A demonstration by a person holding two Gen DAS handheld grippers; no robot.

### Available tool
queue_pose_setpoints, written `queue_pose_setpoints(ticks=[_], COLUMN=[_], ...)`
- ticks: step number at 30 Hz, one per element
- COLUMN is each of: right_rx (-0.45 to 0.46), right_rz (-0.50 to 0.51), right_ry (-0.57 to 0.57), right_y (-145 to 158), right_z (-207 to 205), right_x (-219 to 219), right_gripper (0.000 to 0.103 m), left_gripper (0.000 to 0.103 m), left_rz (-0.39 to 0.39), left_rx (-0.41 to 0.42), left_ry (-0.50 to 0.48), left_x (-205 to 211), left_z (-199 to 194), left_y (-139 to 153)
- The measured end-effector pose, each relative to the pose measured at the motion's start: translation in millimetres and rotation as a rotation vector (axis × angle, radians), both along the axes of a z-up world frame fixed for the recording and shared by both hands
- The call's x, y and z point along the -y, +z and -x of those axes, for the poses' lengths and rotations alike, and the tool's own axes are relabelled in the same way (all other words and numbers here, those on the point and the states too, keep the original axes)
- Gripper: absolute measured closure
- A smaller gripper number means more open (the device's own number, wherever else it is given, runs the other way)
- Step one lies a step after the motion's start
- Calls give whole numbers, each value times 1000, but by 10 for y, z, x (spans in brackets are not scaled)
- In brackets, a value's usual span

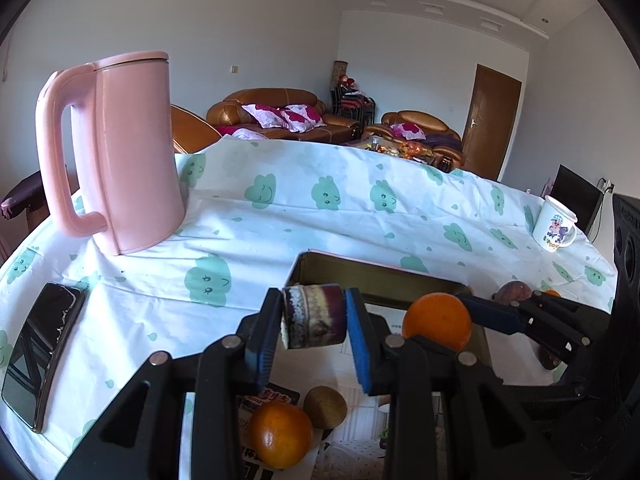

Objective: Organize fruits
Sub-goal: 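Lift both held fruits and carry them over the pink tin, then open both tools over the tin and withdraw toward the loose fruits, then grasp the dark round fruit with the left tool while the right tool grasps the brown cut fruit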

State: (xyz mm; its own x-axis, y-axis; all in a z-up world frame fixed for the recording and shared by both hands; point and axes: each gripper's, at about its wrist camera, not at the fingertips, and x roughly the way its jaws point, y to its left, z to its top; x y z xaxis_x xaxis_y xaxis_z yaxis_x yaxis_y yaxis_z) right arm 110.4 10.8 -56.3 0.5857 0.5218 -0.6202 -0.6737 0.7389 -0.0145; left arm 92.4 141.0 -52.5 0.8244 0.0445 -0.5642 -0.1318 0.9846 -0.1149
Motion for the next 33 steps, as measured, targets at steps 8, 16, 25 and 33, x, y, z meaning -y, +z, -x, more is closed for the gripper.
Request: queue_pose_setpoints(ticks=[8, 16, 25, 33], right_rx=[64, 63, -20, -152], right_rz=[-27, 37, 57, 112], right_ry=[-51, -221, -201, -174], right_y=[199, 138, -47, -251], right_z=[143, 127, 109, -78], right_x=[503, 1549, 1730, 1635], right_gripper=[38, 37, 37, 48], left_gripper=[50, 38, 32, 30], left_rz=[-10, -12, -61, -72], left_rx=[74, 150, 121, 92], left_ry=[-16, -114, -213, -230], left_x=[166, 665, 1217, 1347], left_z=[170, 352, 260, 163], left_y=[147, 268, 195, 157])
